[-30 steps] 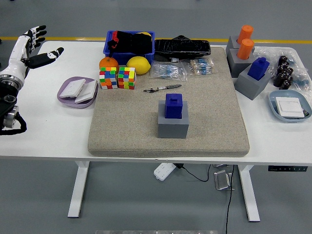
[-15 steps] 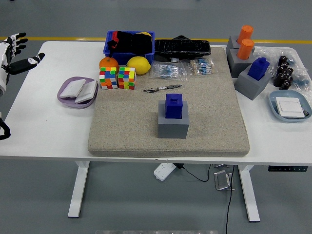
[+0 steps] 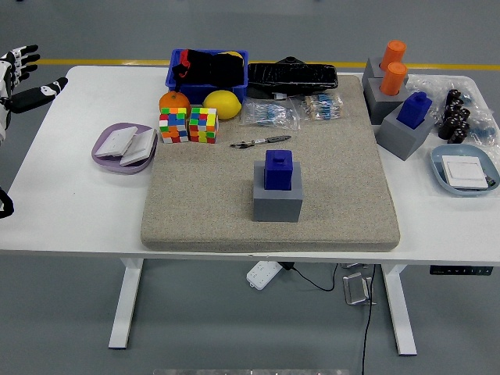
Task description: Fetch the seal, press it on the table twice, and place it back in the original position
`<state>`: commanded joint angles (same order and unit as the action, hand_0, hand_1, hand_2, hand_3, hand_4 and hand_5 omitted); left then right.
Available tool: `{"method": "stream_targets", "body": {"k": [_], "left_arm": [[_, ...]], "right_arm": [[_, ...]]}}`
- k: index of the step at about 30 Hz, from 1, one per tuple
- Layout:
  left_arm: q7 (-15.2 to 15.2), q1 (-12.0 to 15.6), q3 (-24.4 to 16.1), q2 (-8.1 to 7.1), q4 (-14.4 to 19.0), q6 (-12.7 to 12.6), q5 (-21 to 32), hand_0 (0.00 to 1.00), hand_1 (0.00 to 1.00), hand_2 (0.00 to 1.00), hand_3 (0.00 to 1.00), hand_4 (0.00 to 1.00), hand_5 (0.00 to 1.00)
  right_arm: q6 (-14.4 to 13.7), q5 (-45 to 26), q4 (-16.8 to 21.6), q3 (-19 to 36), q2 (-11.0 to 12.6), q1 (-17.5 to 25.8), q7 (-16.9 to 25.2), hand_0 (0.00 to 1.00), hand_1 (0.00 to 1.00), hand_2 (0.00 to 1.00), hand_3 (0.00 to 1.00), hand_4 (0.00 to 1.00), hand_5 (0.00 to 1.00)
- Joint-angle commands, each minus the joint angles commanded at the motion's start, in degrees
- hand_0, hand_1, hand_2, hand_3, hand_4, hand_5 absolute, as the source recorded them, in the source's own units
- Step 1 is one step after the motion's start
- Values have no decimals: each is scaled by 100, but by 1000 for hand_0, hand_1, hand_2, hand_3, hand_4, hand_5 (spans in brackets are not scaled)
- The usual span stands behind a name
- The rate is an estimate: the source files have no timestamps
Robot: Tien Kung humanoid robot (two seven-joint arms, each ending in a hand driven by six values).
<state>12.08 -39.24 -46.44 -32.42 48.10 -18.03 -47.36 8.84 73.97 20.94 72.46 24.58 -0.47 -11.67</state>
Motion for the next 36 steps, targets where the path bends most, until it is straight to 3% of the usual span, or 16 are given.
{"method": "stream_targets", "body": {"k": [21,30,36], "left_arm": [[17,-88,74,2,44,-34,-1,864,855,865,861,806,173],[22,-7,-68,-112,119,-51,-35,862,856,865,859,801,176],[33,-4,-72,-109,131,-53,-11,861,856,864,858,799,174]], "right_arm": [[5,-30,-12,-33,21,-56,-6,923,769,768,775,824,458],[1,-111,-3,-232,114,-188,-8,923,768,768,775,818,464],[6,-131,-16,-295,155,-226,-12,923,768,768,775,818,464]]}}
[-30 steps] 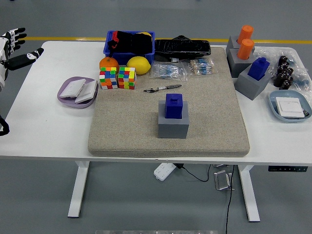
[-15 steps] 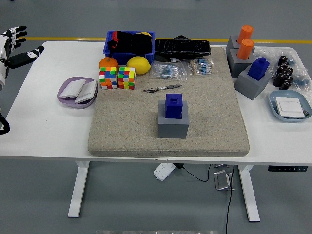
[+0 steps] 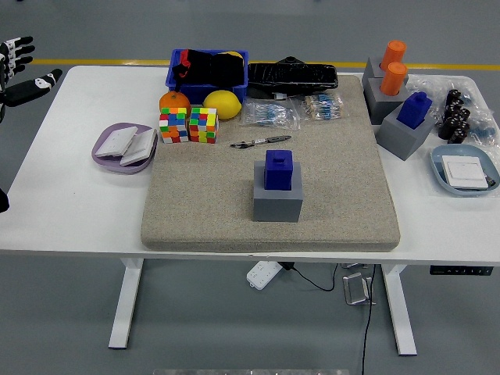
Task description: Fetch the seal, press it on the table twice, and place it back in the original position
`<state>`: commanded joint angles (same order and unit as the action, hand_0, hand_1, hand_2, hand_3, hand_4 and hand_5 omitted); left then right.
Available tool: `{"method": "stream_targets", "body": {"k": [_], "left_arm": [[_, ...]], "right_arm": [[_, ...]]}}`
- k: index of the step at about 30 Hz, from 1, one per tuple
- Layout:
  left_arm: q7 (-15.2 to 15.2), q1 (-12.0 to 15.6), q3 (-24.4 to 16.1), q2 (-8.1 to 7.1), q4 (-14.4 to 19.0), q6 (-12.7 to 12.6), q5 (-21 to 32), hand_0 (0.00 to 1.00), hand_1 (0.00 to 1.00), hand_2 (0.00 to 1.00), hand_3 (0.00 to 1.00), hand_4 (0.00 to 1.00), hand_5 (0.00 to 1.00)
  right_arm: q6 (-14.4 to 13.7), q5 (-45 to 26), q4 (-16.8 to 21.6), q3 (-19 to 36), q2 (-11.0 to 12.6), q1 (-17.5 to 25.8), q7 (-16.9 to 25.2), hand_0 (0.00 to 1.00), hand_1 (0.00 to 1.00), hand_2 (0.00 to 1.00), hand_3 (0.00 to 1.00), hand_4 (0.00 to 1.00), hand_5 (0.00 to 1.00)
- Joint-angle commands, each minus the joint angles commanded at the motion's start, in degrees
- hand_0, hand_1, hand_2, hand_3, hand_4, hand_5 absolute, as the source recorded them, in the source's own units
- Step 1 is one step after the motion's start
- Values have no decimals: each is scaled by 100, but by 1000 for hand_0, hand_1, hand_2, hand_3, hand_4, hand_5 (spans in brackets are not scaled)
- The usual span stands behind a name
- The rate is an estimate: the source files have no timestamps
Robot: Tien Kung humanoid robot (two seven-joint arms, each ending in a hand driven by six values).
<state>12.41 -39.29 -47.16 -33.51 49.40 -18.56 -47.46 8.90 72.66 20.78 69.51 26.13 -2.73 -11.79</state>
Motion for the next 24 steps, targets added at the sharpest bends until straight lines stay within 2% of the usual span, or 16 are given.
{"method": "stream_targets", "body": {"k": [24], "left_arm": [[-12,-16,25,-9,-4,1,41,859,858,862,853,793,168]], "right_arm": [[39,-183,11,-292,64,1,-52,923,768,768,775,813,464]]}}
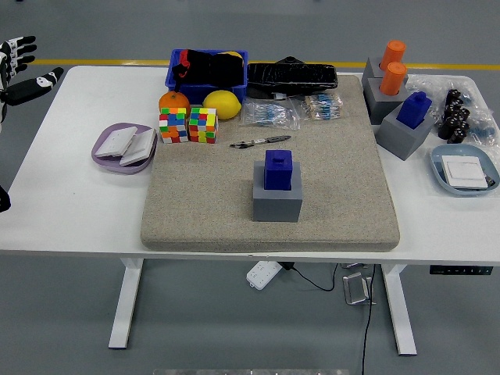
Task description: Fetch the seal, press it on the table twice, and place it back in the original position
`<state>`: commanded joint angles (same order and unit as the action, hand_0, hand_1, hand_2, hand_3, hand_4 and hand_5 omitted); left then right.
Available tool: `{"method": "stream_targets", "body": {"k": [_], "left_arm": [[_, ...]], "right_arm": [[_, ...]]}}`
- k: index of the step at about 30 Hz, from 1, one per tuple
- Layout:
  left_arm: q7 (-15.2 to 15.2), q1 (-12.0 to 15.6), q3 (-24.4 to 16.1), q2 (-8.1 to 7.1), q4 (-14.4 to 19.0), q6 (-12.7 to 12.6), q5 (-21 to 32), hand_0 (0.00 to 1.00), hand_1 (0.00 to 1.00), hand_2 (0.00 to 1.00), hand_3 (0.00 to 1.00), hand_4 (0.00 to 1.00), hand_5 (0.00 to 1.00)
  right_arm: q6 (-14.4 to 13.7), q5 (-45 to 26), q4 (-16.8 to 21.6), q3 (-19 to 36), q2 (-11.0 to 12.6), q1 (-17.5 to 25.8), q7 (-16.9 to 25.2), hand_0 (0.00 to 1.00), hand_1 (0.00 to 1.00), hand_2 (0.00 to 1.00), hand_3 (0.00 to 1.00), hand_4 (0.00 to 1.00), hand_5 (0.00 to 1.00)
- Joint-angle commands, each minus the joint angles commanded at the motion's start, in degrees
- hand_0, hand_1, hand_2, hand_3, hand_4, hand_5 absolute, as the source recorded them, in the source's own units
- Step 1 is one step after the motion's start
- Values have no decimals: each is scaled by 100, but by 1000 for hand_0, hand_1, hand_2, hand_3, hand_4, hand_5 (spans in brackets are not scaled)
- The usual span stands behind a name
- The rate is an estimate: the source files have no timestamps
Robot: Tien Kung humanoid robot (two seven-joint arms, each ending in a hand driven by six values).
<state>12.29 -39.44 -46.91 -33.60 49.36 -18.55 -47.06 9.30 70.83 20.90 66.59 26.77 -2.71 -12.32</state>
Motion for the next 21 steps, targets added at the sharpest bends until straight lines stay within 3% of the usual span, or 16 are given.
{"method": "stream_targets", "body": {"k": [11,21], "left_arm": [[-5,47,-6,-20,0,8,1,859,857,860,853,792,165],[-16,-20,18,34,1,17,-1,859,856,860,849,789,162]], "right_arm": [[-4,11,-14,15,22,-19,-14,923,768,767,769,813,465],[11,51,-15,48,-9,-6,-20,921,745,742,694,812,464]]}}
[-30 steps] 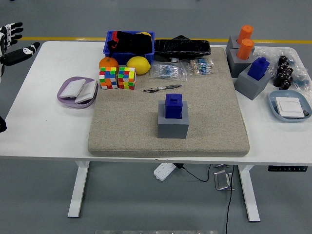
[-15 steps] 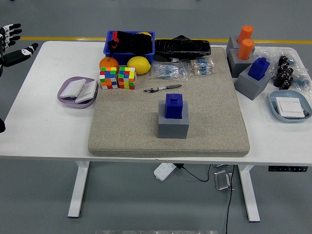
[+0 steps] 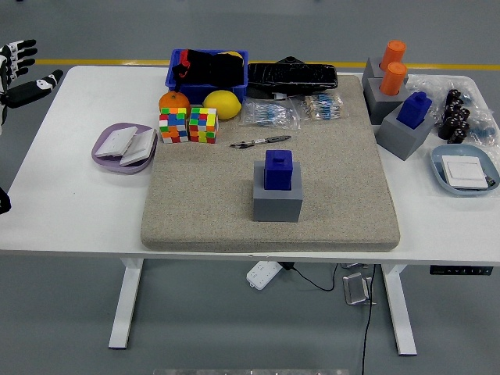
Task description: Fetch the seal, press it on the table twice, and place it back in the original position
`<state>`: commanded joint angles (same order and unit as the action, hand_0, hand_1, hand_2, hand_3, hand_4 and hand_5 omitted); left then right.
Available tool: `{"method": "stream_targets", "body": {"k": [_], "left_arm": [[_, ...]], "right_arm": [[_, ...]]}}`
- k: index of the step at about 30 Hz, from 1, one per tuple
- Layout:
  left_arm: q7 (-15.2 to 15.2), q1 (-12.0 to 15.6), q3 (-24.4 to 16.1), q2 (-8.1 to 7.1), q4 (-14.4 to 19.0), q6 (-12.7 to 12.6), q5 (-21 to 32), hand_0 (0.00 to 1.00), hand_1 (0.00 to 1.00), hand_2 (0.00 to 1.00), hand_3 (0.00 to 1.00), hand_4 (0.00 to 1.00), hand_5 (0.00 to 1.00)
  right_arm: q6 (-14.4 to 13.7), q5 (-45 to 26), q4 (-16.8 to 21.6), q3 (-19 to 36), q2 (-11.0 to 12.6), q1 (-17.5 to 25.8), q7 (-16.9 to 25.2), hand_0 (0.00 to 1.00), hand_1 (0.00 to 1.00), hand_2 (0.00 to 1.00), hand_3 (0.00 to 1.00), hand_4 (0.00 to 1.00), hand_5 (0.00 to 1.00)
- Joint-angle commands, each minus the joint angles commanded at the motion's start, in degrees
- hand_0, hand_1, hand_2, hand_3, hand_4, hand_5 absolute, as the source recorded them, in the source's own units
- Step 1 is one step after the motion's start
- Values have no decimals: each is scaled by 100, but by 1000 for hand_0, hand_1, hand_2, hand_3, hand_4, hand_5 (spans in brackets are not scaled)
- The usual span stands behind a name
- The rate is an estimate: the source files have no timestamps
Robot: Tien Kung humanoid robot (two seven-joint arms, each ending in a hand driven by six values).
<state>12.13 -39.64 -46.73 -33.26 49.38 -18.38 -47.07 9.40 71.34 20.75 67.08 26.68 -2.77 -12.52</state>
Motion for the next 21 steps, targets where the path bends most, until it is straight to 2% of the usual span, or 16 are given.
{"method": "stream_targets", "body": {"k": [2,3,8,9,14,15,20,21], "left_arm": [[-2,-8,9,6,1,1,2,859,856,860,849,789,162],[-1,-9,10,6,1,1,1,859,857,860,851,788,160],[2,-2,-16,24,-17,4,11,859,857,860,851,788,160],[-1,-6,-15,39,-26,8,13,859,856,859,851,788,160],[-25,-78,41,71,-18,24,0,859,856,859,851,788,160],[-27,-92,45,73,-17,23,-2,860,855,859,850,787,158],[-27,-145,71,39,-3,24,-1,860,855,859,850,787,158],[-27,-145,69,32,-3,23,-3,860,855,858,849,787,158]], "right_arm": [[9,10,-10,9,1,3,-7,921,745,742,694,812,464],[10,13,-13,12,3,4,-10,888,698,694,613,811,464],[25,21,8,-9,29,-3,-23,888,698,694,613,811,464],[31,18,6,-17,40,-6,-26,844,670,639,561,811,464],[50,35,-16,5,71,-21,-32,844,670,639,561,811,464],[57,43,-18,11,74,-21,-31,722,592,539,455,809,461],[53,57,-28,48,71,-21,-36,722,592,539,455,809,461],[54,60,-27,51,70,-20,-37,607,524,488,437,815,468]]}}
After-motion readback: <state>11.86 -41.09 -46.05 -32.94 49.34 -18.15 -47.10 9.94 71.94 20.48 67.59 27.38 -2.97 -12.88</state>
